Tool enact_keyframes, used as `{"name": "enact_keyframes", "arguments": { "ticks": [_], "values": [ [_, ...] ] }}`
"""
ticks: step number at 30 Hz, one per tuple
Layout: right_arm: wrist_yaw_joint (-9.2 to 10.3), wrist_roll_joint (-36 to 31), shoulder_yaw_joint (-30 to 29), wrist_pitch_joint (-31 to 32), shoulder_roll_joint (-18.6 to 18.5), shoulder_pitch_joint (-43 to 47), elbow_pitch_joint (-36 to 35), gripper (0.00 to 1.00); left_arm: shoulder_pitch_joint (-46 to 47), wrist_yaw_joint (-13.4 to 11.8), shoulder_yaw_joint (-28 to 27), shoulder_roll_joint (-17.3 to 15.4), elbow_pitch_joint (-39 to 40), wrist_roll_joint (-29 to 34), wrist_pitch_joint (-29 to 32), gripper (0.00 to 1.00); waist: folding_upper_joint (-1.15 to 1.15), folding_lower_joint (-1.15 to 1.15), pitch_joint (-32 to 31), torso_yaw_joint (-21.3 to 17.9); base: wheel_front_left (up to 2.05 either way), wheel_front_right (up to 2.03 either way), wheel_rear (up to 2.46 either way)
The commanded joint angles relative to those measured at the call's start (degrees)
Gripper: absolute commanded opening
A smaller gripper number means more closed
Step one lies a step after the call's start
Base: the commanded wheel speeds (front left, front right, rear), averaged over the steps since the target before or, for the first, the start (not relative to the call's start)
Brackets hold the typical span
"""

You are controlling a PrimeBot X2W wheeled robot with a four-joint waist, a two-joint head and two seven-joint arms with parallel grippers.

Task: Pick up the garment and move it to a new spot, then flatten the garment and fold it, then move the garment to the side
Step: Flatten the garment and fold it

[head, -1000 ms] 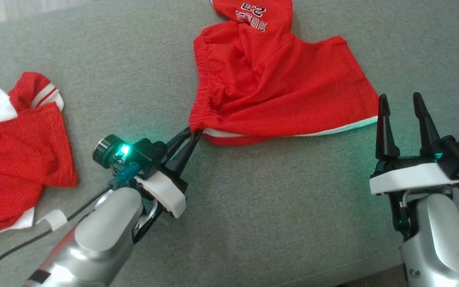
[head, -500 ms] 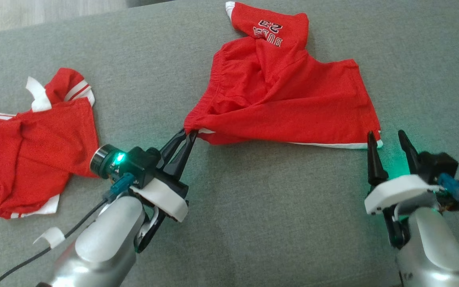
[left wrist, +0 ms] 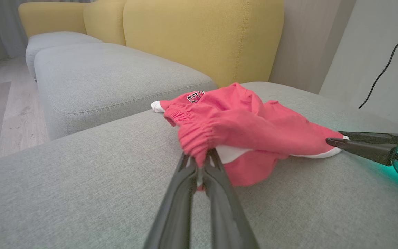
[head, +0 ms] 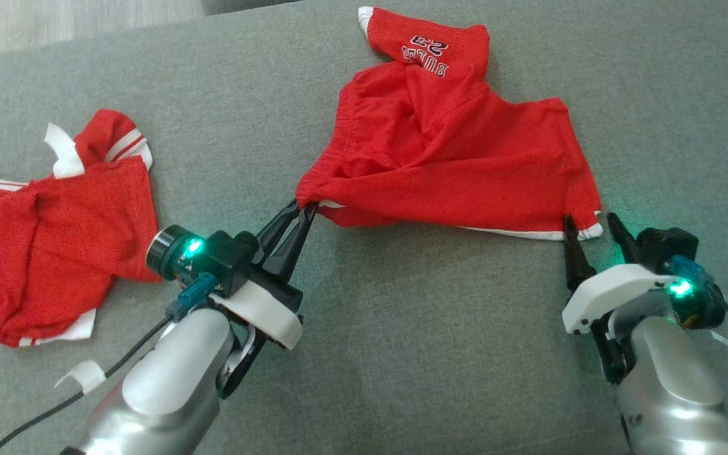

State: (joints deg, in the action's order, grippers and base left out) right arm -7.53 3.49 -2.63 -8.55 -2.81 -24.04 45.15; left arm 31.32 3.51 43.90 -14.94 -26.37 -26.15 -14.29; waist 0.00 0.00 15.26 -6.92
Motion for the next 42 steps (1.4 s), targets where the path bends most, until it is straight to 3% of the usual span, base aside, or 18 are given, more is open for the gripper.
{"name": "enact_keyframes", "arguments": {
  "ticks": [1, 2, 3, 9, 16, 23, 30, 37, 42],
  "values": [
    [0.04, 0.36, 2.06, 0.44, -0.07, -0.34, -0.13, 0.45, 0.79, -0.3, -2.69, -0.69, 1.66, 0.46, -0.7, 0.0, 0.0, 0.0, -0.12, -0.09, 0.0, 0.0, 0.0],
    [0.04, 0.55, 2.59, 0.52, -0.07, -0.45, 0.2, 0.2, 0.7, -0.28, -2.8, -0.66, 1.65, 0.52, -0.7, 0.0, 0.0, 0.0, -0.23, -0.16, 0.0, 0.0, 0.0],
    [0.04, 0.85, 3.37, 0.58, -0.07, -0.53, 0.41, 0.0, 0.61, -0.27, -2.9, -0.64, 1.62, 0.58, -0.7, 0.0, 0.0, 0.0, -0.35, -0.23, 0.0, 0.0, 0.0],
    [0.04, 3.23, 6.78, -0.43, -0.07, -0.79, -0.88, 0.0, -0.57, -0.7, -3.4, -0.89, 0.49, 0.87, -0.7, 0.0, 0.0, 0.0, -2.53, -0.84, 0.0, 0.0, 0.0],
    [0.04, 8.29, 9.8, -1.49, -0.07, -2.6, -7.03, 0.0, -1.51, -1.31, -4.27, -2.88, 0.32, 0.67, -0.53, 0.0, 0.0, 0.0, -6.58, -1.51, 0.0, 0.0, 0.0],
    [0.04, 13.67, 12.43, -0.98, -0.07, -7.74, -15.71, 0.0, 3.39, -0.76, -5.45, -8.42, 4.17, 1.74, 3.69, 0.0, 0.0, 0.0, -10.6, -1.3, 0.0, 0.0, 0.0],
    [0.04, 15.47, 13.79, -0.96, -0.07, -16.15, -19.38, 0.0, 12.82, 0.76, -7.94, -13.39, 8.58, 1.17, 11.01, 0.0, 0.0, 0.0, -14.34, -1.12, 0.0, 0.0, 0.0],
    [0.04, 16.82, 14.74, -0.44, -0.07, -21.74, -19.03, 0.0, 21.0, 1.32, -9.41, -15.38, 9.75, 1.22, 15.6, 0.0, 0.0, 0.0, -16.25, -0.82, 0.0, 0.0, 0.0],
    [0.04, 14.69, 15.09, 1.65, -0.07, -21.43, -14.95, 0.0, 23.33, 1.9, -8.78, -15.87, 9.97, 1.04, 17.89, 0.0, 0.0, 0.0, -17.06, -0.68, 0.0, 0.0, 0.0]
  ]
}}
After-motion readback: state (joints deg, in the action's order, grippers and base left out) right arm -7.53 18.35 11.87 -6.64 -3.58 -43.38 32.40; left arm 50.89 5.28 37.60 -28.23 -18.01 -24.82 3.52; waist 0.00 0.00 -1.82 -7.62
